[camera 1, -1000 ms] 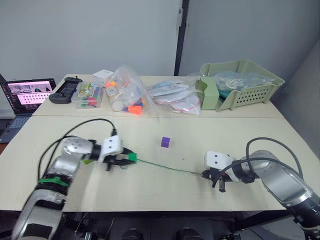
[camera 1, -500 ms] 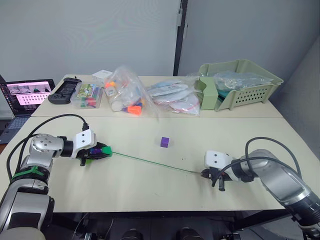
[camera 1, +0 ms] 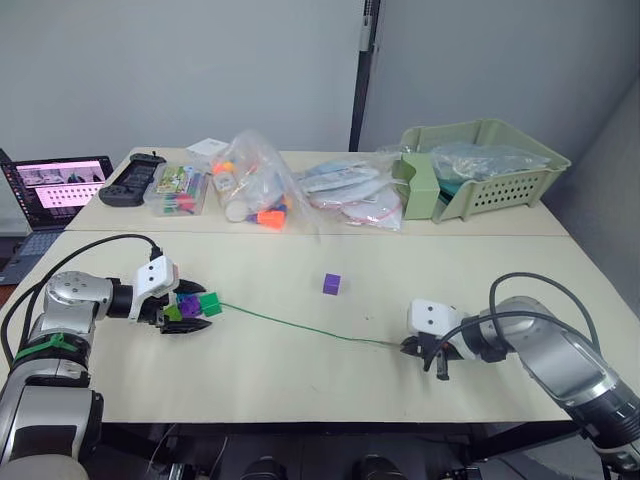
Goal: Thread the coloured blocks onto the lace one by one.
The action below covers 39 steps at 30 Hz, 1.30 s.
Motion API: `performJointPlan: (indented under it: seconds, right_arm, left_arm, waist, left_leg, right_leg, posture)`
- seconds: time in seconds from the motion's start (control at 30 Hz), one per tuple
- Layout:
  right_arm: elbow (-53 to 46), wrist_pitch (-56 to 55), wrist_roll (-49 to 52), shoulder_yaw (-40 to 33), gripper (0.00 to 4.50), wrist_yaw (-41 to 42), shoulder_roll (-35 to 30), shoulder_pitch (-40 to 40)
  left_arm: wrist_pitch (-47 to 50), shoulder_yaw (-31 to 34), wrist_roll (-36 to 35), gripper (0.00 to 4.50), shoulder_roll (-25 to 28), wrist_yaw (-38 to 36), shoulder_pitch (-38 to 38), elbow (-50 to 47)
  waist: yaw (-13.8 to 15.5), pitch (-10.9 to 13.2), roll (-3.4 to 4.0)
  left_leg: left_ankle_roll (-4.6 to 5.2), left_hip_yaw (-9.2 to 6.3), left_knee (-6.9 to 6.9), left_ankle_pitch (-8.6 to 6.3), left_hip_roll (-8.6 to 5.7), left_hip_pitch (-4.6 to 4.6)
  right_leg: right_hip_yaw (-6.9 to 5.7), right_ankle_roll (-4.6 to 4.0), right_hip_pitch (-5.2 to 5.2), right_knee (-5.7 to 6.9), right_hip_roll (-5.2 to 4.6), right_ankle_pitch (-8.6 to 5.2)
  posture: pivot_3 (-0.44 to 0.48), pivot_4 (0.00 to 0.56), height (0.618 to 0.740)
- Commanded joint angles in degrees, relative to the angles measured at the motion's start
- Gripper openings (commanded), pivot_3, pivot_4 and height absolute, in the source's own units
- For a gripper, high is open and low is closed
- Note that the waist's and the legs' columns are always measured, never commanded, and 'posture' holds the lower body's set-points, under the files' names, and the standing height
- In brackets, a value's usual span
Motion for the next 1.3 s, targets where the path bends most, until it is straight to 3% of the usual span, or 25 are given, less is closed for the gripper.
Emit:
performJointPlan:
  seconds: [0.03,0.4,0.5,0.6,0.77,1.07,1.1,1.23,1.3]
  right_arm:
    - [-1.1,-0.6,0.1,-1.3,0.00,0.5,-0.4,-0.9]
    - [-3.4,1.6,1.2,-2.0,0.00,0.4,-0.1,-1.1]
    - [-5.2,3.4,2.0,-2.3,0.00,0.4,0.2,-1.7]
    - [-6.8,5.3,2.9,-2.1,0.00,0.9,0.6,-2.8]
    - [-8.2,7.4,4.1,-1.7,0.00,0.8,0.9,-4.1]
    - [-9.3,9.1,5.3,-1.1,0.00,0.9,0.8,-5.1]
    - [-9.3,9.1,5.3,-1.1,0.00,0.9,0.8,-5.1]
    - [-9.5,9.4,5.4,-1.2,0.00,0.7,0.7,-5.0]
    - [-9.5,9.5,5.4,-1.1,0.00,0.7,0.7,-4.9]
  left_arm:
    - [5.2,1.8,-3.5,4.49,-0.2,-2.8,-2.4,-7.4]
    - [17.3,-2.6,-7.0,4.49,-9.8,0.4,5.8,-37.5]
    - [18.4,-7.0,-5.5,4.49,-17.2,5.9,8.1,-42.5]
    - [18.2,-11.1,-3.6,4.49,-23.3,9.7,9.0,-43.7]
    - [18.0,-14.8,-1.8,4.49,-28.2,13.2,9.1,-43.3]
    - [16.9,-18.3,1.0,4.49,-31.6,16.0,8.2,-40.2]
    - [16.9,-18.2,1.0,3.93,-31.8,16.3,8.2,-40.0]
    - [17.8,-18.3,0.6,2.76,-31.9,16.6,8.7,-40.2]
    - [18.9,-17.9,-0.3,2.76,-32.3,16.8,8.9,-40.4]
  waist:
    - [0.3,0.0,-0.01]
    - [0.0,0.0,-0.01]
    - [0.0,0.0,-0.01]
    - [0.4,0.0,-0.02]
    - [0.2,0.0,-0.02]
    - [0.1,0.0,-0.02]
    - [0.2,0.0,-0.02]
    - [0.1,0.0,-0.02]
    - [0.1,0.0,-0.02]
  left_leg:
    - [0.00,-0.02,0.02,0.00,-0.02,-0.03]
    - [0.00,-0.06,0.02,0.00,-0.03,-0.04]
    - [0.00,-0.08,0.03,0.00,-0.04,-0.03]
    - [0.00,-0.09,0.12,0.00,-0.09,-0.06]
    - [0.00,-0.10,0.10,0.00,-0.08,-0.04]
    - [0.00,-0.12,0.10,0.00,-0.10,-0.05]
    - [0.00,-0.12,0.11,0.00,-0.11,-0.05]
    - [0.00,-0.12,0.10,0.00,-0.11,-0.04]
    - [0.00,-0.12,0.09,0.00,-0.11,-0.04]
  right_leg:
    - [-0.02,0.00,0.00,0.00,-0.02,0.00]
    - [0.00,0.02,0.01,-0.02,-0.03,0.02]
    - [0.01,0.02,0.02,0.00,-0.03,0.02]
    - [0.04,0.07,0.07,-0.05,-0.05,0.04]
    - [0.05,0.07,0.07,-0.04,-0.03,0.04]
    - [0.05,0.07,0.07,-0.06,-0.03,0.04]
    - [0.05,0.07,0.07,-0.06,-0.04,0.04]
    - [0.05,0.07,0.08,-0.06,-0.04,0.04]
    - [0.05,0.07,0.07,-0.06,-0.04,0.04]
  posture:
    - [0.000,0.150,0.734]
    - [0.000,0.150,0.734]
    - [0.000,0.150,0.734]
    - [0.000,0.150,0.734]
    - [0.000,0.150,0.734]
    - [0.000,0.150,0.734]
    - [0.000,0.150,0.734]
    - [0.000,0.150,0.734]
    - [0.000,0.150,0.734]
